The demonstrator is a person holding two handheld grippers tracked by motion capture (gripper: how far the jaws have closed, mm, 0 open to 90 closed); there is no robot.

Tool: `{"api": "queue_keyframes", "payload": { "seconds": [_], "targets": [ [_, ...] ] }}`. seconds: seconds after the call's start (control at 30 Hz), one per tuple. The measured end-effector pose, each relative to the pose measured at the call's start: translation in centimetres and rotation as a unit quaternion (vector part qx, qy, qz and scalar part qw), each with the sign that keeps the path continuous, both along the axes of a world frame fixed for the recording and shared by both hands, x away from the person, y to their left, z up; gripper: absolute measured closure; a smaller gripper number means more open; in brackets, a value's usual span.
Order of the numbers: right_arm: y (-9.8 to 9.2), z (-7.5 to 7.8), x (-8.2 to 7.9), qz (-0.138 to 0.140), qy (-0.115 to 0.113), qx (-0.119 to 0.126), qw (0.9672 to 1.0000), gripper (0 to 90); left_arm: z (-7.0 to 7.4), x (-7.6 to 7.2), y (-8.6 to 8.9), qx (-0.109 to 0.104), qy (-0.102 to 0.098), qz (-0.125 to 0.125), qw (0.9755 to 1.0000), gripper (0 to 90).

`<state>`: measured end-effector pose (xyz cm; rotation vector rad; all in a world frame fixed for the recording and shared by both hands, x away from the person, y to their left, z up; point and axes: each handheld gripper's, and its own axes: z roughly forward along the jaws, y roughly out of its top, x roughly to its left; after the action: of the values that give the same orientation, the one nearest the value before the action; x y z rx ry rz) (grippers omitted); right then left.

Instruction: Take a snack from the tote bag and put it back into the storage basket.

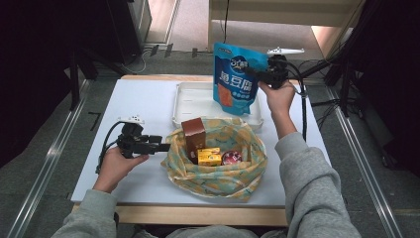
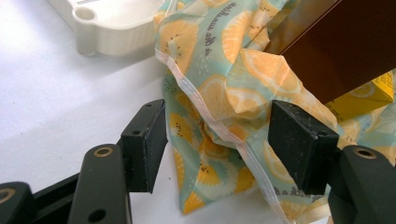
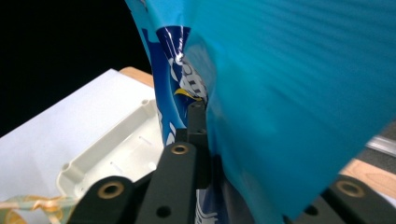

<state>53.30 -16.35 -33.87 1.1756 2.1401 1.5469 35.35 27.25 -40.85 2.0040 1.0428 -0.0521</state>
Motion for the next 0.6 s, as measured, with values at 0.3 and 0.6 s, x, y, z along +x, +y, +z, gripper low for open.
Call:
{"api": "queue_keyframes", "payload": {
  "seconds": [0.3,0.6],
  "targets": [
    [-0.1,0.5,-0.4,0.005,0.004,-0.019,0.9998,61.3,0.0,0.0,-0.1,0.000,0.001,0.000,1.0000,38.4],
    [-0.6,0.8,-1.3,0.014,0.013,-0.027,0.9994,46.8,0.1,0.0,0.0,0.000,-0.001,0.001,1.0000,38.2]
  ]
}}
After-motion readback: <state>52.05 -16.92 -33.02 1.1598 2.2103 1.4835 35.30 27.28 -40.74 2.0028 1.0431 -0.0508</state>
